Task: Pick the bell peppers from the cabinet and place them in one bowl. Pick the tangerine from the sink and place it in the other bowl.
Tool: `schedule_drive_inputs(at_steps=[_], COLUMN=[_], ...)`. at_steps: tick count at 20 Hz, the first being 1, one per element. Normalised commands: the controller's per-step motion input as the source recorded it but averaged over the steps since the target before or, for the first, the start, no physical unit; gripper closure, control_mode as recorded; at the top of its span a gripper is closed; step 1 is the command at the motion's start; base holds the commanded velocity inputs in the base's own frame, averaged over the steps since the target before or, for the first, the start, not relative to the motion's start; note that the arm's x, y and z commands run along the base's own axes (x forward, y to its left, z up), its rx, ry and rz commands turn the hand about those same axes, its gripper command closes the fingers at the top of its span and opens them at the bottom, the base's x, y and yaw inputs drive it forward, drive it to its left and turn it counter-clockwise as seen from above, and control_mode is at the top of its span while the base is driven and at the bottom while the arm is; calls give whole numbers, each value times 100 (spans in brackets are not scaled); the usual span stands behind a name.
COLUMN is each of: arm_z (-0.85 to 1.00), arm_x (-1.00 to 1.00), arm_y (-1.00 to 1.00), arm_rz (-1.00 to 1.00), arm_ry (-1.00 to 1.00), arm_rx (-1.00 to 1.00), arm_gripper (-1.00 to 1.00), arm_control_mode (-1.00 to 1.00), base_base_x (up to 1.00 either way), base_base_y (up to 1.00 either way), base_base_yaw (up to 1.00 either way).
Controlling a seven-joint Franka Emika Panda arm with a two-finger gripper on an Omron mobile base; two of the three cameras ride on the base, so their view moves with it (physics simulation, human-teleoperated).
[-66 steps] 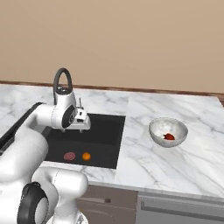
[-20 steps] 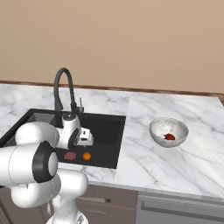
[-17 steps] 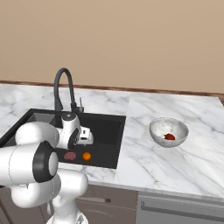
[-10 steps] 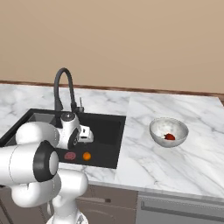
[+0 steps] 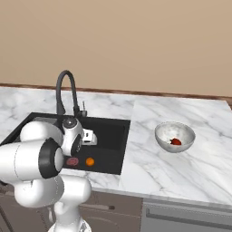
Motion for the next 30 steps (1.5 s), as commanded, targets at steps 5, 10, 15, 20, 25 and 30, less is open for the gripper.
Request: schedule_drive_inputs(at_steps=[5,10,15,20,25,30], arm_z=[-11,-1,0,-3,-17,-15], arm_x=[1,-17,-30,-10,0,0], arm_y=[0,0,0,0,0,0], arm_rz=[0,0,0,0,0,0], arm_ry=[-11,-1,0,-2,-2,0], arm_rx=[0,0,0,0,0,0], arm_gripper=[-100,-100,-100,-100,-100,-100], arm_control_mode=[-100,-100,-100,-100,-100,-100], base_base_x=[0,0,0,0,0,0], base_base_y=[0,0,0,0,0,0], base_base_yaw=[0,0,0,0,0,0])
